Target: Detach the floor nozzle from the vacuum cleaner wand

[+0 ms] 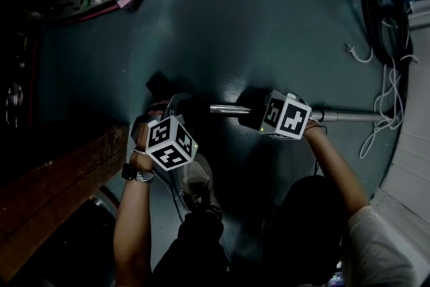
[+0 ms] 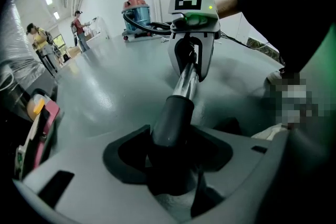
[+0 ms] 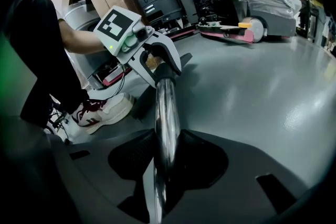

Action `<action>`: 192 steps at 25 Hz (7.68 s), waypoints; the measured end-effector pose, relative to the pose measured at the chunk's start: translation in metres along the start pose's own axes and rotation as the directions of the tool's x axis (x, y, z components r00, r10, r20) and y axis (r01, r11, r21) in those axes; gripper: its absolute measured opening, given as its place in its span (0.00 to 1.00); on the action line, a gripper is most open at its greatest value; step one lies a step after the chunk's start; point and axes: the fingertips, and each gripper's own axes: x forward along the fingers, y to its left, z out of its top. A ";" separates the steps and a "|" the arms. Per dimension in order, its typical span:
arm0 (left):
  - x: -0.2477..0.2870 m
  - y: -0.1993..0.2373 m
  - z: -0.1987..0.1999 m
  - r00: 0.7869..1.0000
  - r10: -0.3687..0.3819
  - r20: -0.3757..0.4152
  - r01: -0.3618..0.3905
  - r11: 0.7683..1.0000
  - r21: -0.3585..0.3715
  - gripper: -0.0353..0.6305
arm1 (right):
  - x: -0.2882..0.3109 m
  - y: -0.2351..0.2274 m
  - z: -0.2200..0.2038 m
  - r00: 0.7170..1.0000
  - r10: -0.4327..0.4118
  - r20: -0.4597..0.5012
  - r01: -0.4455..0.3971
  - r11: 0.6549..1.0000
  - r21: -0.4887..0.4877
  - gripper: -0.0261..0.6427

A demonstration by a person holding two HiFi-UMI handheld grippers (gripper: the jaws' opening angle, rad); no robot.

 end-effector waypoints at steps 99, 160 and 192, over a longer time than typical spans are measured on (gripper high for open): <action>-0.031 0.025 -0.002 0.999 -0.001 -0.047 0.008 0.989 0.147 0.36 | -0.016 -0.006 0.037 0.993 -0.098 0.062 0.104 0.989 -0.102 0.28; 0.009 0.056 -0.059 0.990 0.018 -0.138 -0.053 0.967 -0.251 0.37 | 0.024 -0.008 -0.018 0.968 -0.191 -0.163 0.137 0.945 -0.296 0.30; -0.057 0.081 0.011 0.901 0.306 0.308 -0.154 0.888 -0.433 0.25 | -0.099 -0.051 0.047 0.828 -0.461 0.319 0.501 0.864 -0.053 0.15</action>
